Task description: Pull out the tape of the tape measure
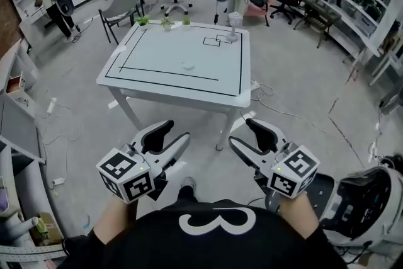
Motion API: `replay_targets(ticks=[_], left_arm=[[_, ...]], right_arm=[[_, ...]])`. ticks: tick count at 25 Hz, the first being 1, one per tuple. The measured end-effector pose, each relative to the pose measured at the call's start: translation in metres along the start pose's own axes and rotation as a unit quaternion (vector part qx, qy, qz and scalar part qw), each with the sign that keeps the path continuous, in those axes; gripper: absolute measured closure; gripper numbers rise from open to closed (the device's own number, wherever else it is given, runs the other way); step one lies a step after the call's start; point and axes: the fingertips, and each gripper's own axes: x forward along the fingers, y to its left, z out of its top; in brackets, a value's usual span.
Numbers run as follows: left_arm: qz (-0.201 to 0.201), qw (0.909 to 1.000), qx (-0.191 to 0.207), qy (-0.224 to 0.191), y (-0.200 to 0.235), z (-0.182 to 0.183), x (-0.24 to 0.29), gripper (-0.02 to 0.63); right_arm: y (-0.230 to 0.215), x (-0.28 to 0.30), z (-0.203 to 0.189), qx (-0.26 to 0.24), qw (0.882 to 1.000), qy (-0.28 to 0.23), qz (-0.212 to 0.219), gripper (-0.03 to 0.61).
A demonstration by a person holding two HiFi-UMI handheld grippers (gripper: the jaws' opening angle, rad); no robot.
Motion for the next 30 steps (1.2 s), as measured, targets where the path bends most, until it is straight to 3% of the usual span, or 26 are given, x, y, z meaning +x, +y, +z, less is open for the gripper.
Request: replay_targets(ticks=[13, 30], left_arm=[[-0.012, 0.9991, -0.002, 0.041, 0.192, 0.022, 0.057, 0.407], [0.01, 0.9972, -0.014, 0.073, 0.288, 0.018, 0.121, 0.407]], right_arm=[[-0.082, 0.179, -0.005, 0.025, 0.999, 0.032, -0.03, 0.318], [-0.168, 0.264, -0.025, 0.035, 0.996, 0.074, -0.032, 0.316]])
